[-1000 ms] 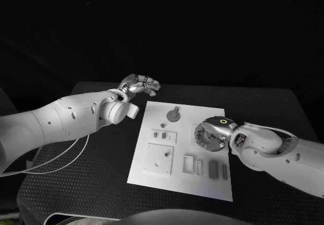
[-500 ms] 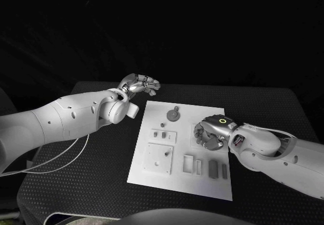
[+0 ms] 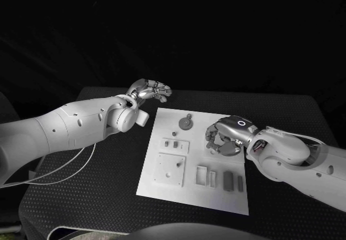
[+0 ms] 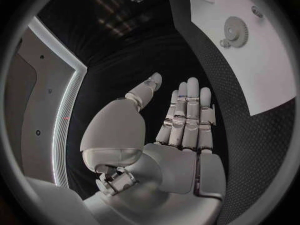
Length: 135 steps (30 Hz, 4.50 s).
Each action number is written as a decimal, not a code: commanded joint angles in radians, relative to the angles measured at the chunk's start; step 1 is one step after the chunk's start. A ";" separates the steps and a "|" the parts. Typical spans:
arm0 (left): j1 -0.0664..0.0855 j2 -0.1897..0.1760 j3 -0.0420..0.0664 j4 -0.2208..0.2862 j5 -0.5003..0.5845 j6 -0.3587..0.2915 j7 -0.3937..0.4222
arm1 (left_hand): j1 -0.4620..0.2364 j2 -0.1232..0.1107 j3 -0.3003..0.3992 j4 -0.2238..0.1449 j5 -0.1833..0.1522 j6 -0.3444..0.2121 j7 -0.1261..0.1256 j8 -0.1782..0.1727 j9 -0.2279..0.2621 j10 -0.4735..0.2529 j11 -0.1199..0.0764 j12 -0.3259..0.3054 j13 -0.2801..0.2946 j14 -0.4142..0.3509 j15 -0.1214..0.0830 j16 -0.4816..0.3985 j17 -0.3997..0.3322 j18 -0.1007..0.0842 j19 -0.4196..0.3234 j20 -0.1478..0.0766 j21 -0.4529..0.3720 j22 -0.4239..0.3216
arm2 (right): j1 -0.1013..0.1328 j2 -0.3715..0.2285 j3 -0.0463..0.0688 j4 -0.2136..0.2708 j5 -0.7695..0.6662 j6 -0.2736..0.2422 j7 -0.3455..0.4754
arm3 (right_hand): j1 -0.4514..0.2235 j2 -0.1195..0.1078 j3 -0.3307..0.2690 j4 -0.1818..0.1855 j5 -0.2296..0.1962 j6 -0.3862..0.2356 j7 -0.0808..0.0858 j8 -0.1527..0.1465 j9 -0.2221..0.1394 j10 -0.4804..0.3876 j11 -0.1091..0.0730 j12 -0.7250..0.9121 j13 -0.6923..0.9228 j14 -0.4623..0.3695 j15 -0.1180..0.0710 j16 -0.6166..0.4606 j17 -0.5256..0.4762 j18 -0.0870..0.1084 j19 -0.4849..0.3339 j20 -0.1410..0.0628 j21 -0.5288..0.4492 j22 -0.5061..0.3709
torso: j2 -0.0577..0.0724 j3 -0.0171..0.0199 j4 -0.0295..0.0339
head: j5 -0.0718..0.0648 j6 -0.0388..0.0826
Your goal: Assemble the parts on the task board
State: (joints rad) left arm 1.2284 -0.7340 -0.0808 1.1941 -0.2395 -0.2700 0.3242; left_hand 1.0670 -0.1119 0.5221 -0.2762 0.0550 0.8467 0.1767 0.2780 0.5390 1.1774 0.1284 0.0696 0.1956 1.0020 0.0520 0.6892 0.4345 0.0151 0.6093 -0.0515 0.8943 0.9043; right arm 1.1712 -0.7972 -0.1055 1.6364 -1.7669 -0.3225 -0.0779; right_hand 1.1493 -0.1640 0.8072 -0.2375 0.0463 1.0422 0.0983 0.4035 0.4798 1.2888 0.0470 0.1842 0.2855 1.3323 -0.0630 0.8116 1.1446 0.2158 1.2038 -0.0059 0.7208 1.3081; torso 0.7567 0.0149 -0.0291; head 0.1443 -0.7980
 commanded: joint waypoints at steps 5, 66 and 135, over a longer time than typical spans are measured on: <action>0.001 0.002 0.001 -0.001 0.005 0.011 0.008 | -0.007 0.000 -0.006 0.001 -0.005 -0.008 0.002 0.000 0.002 -0.005 0.001 0.001 -0.002 0.005 0.000 -0.006 0.002 0.012 0.001 0.005 -0.005 0.002 | 0.000 0.044 0.002 0.022 0.059 -0.020 0.034 | 0.003 0.011 -0.007 -0.002 0.002 0.005 -0.002 0.006 0.011 0.021 -0.011 0.002 0.005 -0.002 -0.011 0.005 0.002 0.046 -0.002 -0.008 0.005 0.022 | 0.001 0.0005 -0.0005 | 0.013 -0.004; 0.002 0.026 0.001 -0.007 0.005 0.014 0.006 | -0.005 -0.001 -0.007 0.000 -0.005 -0.009 0.002 0.001 0.003 -0.006 0.001 0.001 -0.003 0.005 0.001 -0.011 0.007 0.012 0.000 0.005 -0.006 0.003 | -0.114 0.314 -0.054 -0.113 -0.041 0.067 0.030 | 0.005 0.012 -0.005 -0.017 0.002 0.001 -0.001 0.005 0.017 0.017 -0.010 -0.001 0.010 -0.004 -0.010 0.005 0.003 0.046 -0.007 -0.008 0.010 0.021 | 0.001 0.0014 -0.0006 | 0.054 -0.034; 0.002 0.022 0.001 -0.006 0.005 0.015 -0.002 | -0.004 -0.002 -0.008 0.000 -0.005 -0.011 0.003 0.001 0.003 -0.007 0.001 0.001 -0.004 0.005 0.001 -0.014 0.011 0.012 0.000 0.006 -0.008 0.005 | -0.116 0.318 -0.058 -0.128 0.036 0.045 0.046 | -0.059 -0.107 -0.088 -0.022 0.039 -0.156 0.068 -0.101 -0.010 -0.161 0.061 -0.105 -0.018 -0.088 0.058 -0.001 -0.034 0.046 -0.095 0.035 -0.010 0.015 | 0.000 0.0009 -0.0007 | 0.053 -0.044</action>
State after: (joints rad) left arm 1.2289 -0.7121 -0.0808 1.1870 -0.2393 -0.2672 0.3187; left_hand 1.0671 -0.1118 0.5222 -0.2762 0.0550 0.8432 0.1803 0.2781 0.5405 1.1774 0.1283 0.0696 0.1927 1.0020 0.0520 0.6814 0.4443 0.0151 0.6094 -0.0515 0.8905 0.9073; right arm 1.0563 -0.4752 -0.1636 1.5061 -1.7479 -0.2589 -0.0498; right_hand 1.0888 -0.2651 0.7227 -0.2580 0.0826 0.8909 0.1671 0.3033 0.4697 1.1322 0.1078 0.0798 0.2677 1.2480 -0.0028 0.8053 1.1109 0.2117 1.1115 0.0293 0.7141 1.3107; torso 0.7568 0.0164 -0.0302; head 0.1976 -0.8413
